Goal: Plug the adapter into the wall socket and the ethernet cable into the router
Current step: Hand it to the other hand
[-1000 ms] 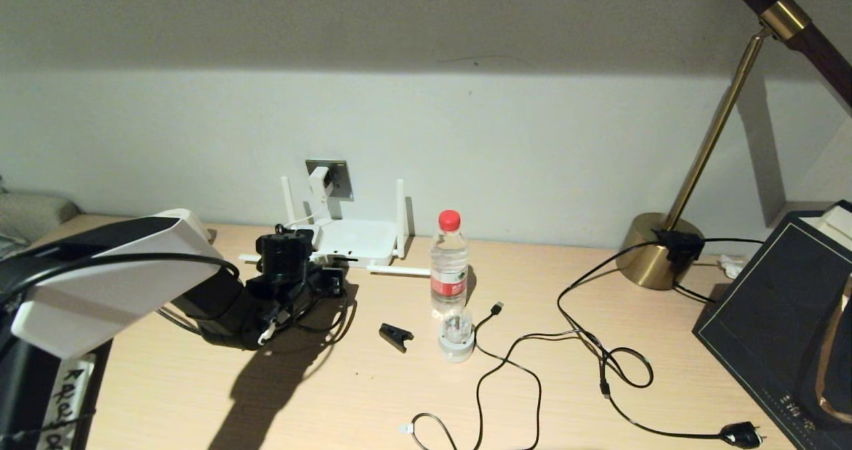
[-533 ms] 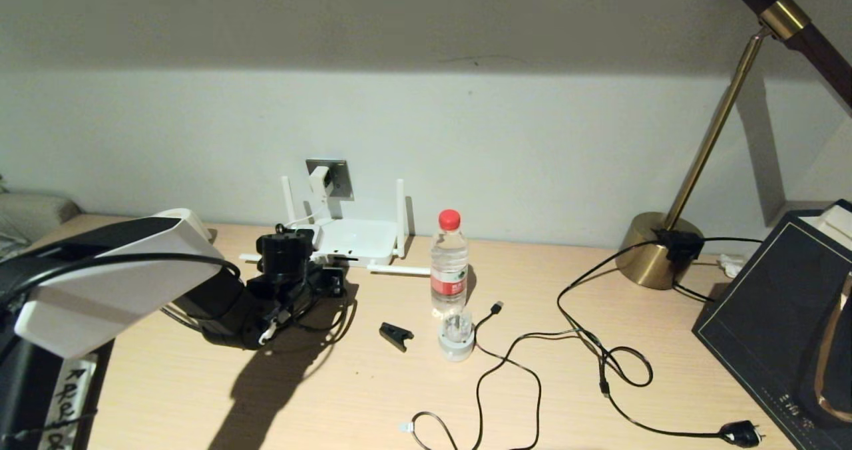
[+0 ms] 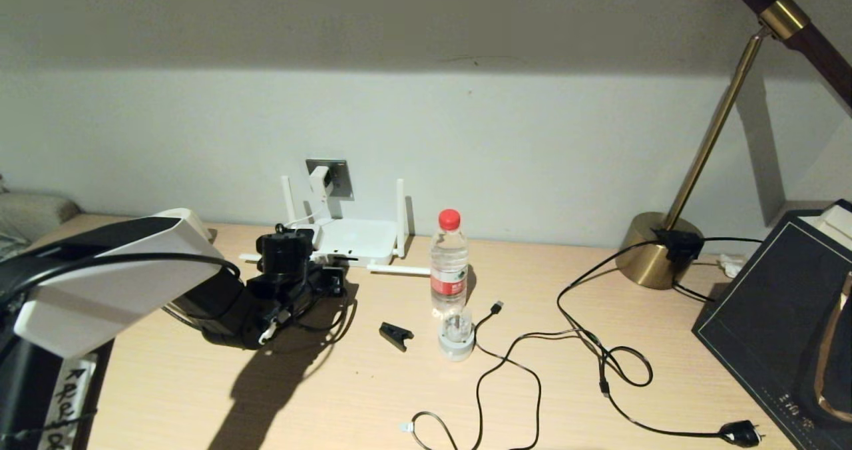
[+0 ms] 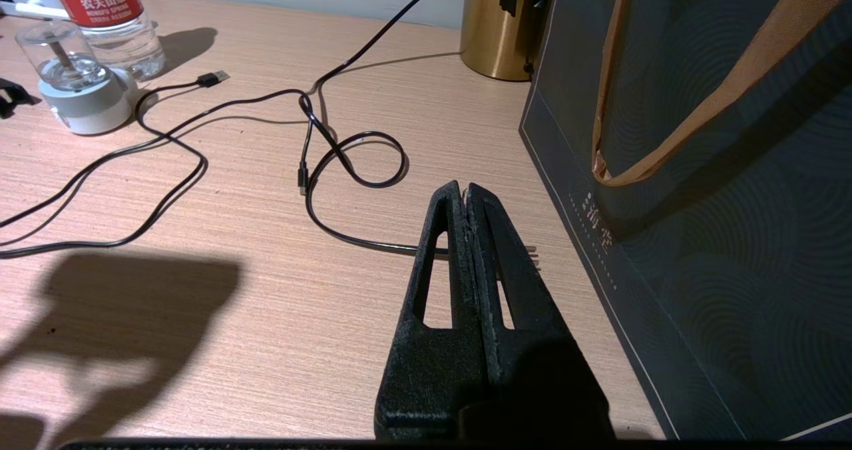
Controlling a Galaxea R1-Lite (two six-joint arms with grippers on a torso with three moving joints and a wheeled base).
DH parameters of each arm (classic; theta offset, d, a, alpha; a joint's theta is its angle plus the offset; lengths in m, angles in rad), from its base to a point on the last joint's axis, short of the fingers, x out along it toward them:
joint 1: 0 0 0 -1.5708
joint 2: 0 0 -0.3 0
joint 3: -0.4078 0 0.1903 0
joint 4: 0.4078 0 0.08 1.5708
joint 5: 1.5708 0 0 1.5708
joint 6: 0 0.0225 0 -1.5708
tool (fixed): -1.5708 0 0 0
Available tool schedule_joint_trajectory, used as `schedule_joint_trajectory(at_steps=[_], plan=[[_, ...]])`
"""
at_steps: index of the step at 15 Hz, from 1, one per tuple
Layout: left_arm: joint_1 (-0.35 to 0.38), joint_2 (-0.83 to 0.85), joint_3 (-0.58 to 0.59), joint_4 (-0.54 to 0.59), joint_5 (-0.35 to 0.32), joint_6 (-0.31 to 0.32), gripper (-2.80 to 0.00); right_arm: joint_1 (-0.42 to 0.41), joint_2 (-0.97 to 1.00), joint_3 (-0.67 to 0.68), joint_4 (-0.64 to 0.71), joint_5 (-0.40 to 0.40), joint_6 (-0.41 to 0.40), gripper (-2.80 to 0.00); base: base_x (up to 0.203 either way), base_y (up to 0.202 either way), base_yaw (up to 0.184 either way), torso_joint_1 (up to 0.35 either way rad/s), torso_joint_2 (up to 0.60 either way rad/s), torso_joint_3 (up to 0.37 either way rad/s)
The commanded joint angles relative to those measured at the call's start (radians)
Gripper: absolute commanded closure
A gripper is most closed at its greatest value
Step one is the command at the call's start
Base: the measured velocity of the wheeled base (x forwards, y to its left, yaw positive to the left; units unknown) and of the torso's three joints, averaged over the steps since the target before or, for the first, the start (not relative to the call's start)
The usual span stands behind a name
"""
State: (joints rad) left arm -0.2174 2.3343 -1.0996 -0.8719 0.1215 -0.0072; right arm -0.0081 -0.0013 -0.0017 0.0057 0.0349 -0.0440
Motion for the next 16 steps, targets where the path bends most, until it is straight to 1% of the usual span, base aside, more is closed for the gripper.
schedule_joint_trajectory(at_steps=[1, 16], plan=[[0.001, -0.004, 0.002, -0.006, 0.001, 0.000, 0.00, -0.001, 0.001, 0.000, 0.000, 0.000, 0.000, 0.00, 0.000, 0.000, 0.000, 0.000, 0.00, 0.000], [0.003, -0.009, 0.005, -0.006, 0.003, 0.000, 0.00, 0.000, 0.001, 0.000, 0.000, 0.000, 0.000, 0.00, 0.000, 0.000, 0.000, 0.000, 0.00, 0.000]])
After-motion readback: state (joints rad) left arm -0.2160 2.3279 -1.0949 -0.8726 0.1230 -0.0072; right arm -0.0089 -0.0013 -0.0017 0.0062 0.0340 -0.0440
